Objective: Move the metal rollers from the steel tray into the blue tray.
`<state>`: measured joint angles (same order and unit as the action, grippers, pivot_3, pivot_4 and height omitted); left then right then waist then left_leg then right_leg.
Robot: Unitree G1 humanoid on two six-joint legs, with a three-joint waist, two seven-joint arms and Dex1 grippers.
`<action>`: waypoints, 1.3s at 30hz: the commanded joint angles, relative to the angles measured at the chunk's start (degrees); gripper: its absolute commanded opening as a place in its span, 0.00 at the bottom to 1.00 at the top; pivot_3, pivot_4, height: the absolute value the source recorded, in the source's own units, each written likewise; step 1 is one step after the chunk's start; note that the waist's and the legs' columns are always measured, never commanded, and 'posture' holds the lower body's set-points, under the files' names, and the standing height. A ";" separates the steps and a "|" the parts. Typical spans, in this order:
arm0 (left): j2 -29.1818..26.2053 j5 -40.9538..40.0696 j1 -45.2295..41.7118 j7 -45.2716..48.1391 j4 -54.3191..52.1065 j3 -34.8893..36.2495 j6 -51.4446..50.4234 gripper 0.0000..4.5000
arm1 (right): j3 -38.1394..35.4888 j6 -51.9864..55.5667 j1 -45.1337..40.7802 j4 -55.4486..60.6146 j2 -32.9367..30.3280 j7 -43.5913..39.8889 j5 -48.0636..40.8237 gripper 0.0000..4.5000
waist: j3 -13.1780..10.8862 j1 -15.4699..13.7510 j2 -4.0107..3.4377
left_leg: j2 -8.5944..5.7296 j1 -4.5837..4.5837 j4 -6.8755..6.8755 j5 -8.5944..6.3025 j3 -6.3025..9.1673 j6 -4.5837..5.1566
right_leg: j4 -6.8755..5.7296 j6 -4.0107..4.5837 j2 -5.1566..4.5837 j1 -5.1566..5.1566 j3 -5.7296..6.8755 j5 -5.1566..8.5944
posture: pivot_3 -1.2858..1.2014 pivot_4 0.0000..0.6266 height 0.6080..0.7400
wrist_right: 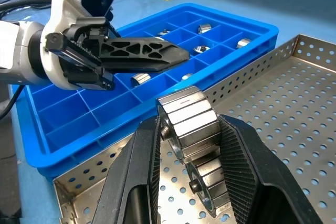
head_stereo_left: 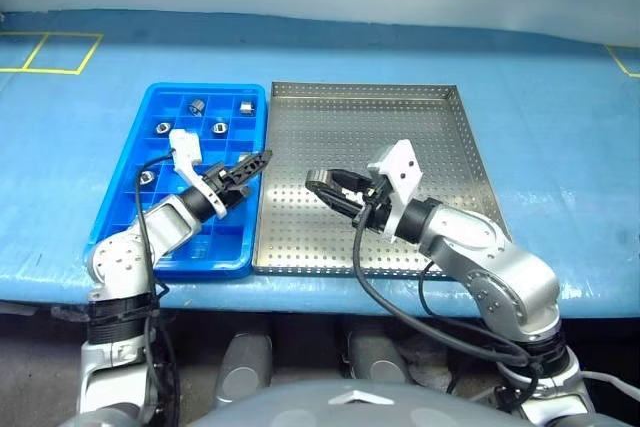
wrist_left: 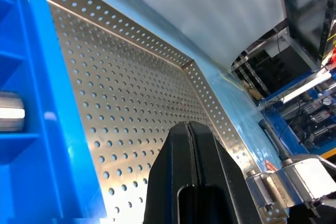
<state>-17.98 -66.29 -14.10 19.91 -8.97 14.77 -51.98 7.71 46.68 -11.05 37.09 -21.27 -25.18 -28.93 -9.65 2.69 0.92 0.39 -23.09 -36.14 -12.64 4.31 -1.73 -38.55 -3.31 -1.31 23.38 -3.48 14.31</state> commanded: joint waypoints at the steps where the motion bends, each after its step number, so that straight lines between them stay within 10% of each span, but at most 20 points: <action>1: 0.52 -2.74 -0.24 0.20 -0.85 1.27 -0.85 0.04 | -3.87 -1.31 -0.26 2.93 1.36 1.16 -2.59 0.29 | 0.00 0.07 0.00 | 0.00 0.00 0.01 0.00 0.00 0.00 | 0.00 0.00 0.00 0.00 0.00 0.00 | 0.51 0.24 1.00; 15: -2.67 17.29 9.02 14.19 -12.20 -14.36 12.12 0.98 | -21.87 0.81 -6.47 -3.73 23.90 25.57 -18.29 0.29 | 0.00 0.79 -0.03 | 0.04 0.02 0.11 0.00 -0.06 0.00 | 0.00 0.14 0.02 0.05 -0.08 -0.08 | 0.51 0.24 1.00; 21: -1.07 38.60 9.41 14.63 -10.63 -21.20 34.55 1.00 | -27.33 -0.11 -9.27 -6.71 32.72 41.93 -38.36 0.29 | -0.02 0.75 -0.09 | 0.03 0.00 0.16 0.00 -0.20 0.02 | 0.00 0.14 0.00 0.13 -0.21 -0.09 | 0.51 0.24 1.00; 27: 1.26 31.66 8.52 17.69 -8.63 -19.07 30.97 1.00 | -23.01 -0.98 -8.29 -5.55 31.06 48.69 -48.88 0.29 | -0.02 1.09 -0.10 | 0.03 -0.10 0.15 -0.07 -0.25 0.14 | 0.06 0.14 -0.01 0.18 -0.21 -0.08 | 0.51 0.24 1.00; 39: 0.57 45.51 3.54 17.71 -5.79 -23.97 38.64 1.00 | -9.70 -0.38 -2.83 -4.48 22.86 48.03 -44.55 0.29 | -0.02 1.32 -0.11 | 0.05 -0.16 0.11 -0.09 -0.27 0.19 | 0.15 0.07 0.03 0.19 -0.23 -0.11 | 0.51 0.24 1.00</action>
<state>-17.22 -21.11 -9.89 36.88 -13.61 -8.68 -14.18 -4.28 45.82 -13.47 29.74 2.86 25.42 -75.44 -9.66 4.01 0.82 0.44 -23.26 -36.03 -12.74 4.04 -1.54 -38.38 -3.25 -1.27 23.59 -3.70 14.20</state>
